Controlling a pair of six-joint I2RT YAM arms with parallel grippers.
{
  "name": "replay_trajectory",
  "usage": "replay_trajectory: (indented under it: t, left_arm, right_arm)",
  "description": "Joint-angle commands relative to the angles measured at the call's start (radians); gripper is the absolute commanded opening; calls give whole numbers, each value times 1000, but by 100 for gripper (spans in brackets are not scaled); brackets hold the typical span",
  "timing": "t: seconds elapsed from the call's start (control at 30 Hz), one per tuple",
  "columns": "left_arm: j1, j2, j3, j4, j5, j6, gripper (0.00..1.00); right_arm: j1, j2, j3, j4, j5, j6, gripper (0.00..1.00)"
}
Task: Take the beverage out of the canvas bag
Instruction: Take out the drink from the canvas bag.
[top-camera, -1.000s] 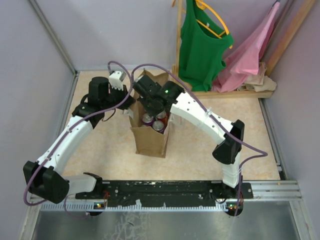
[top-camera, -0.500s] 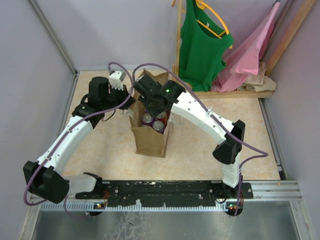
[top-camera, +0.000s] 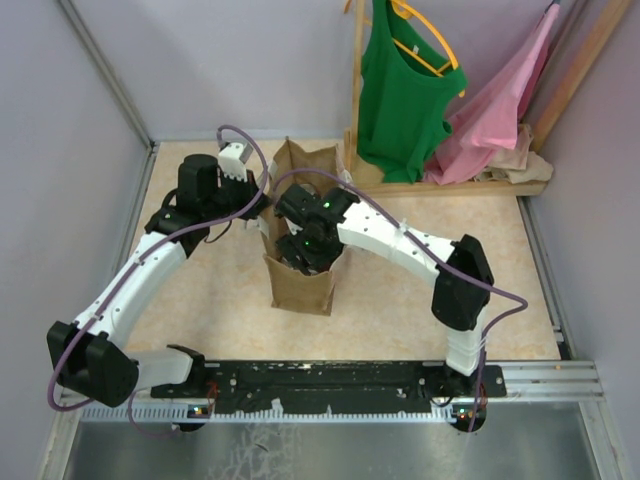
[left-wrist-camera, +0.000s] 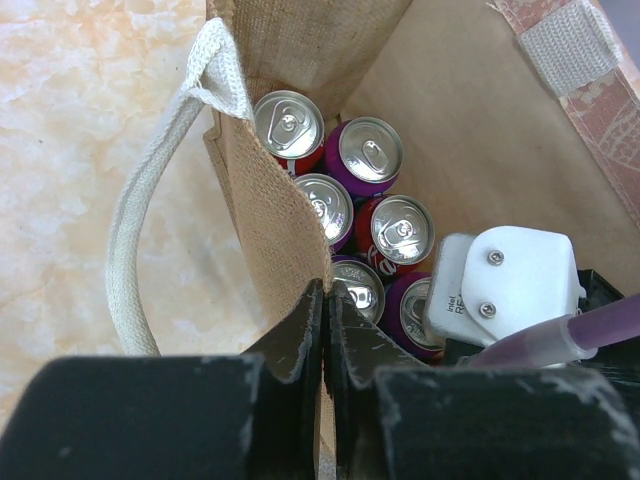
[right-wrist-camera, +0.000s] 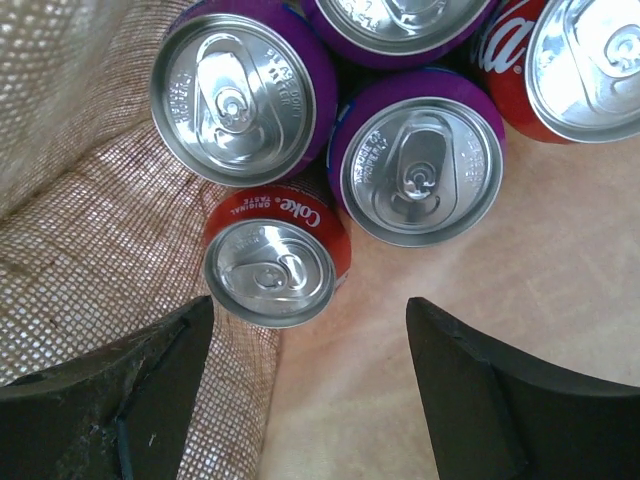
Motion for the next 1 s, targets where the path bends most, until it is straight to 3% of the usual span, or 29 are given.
replay_trajectory:
  t: [0.0, 0.5, 0.97]
  left_arm:
    - [8, -3, -9, 26, -15, 2, 9]
    - [8, -5, -11, 17, -22, -4, 9]
    - [8, -12, -5, 20, -11, -8, 9]
  right_arm:
    - [5, -61, -52, 79, -75, -21, 78]
    - [5, -35, -150, 194, -247, -46, 78]
    - [-15, 62, -185, 235, -197, -2, 68]
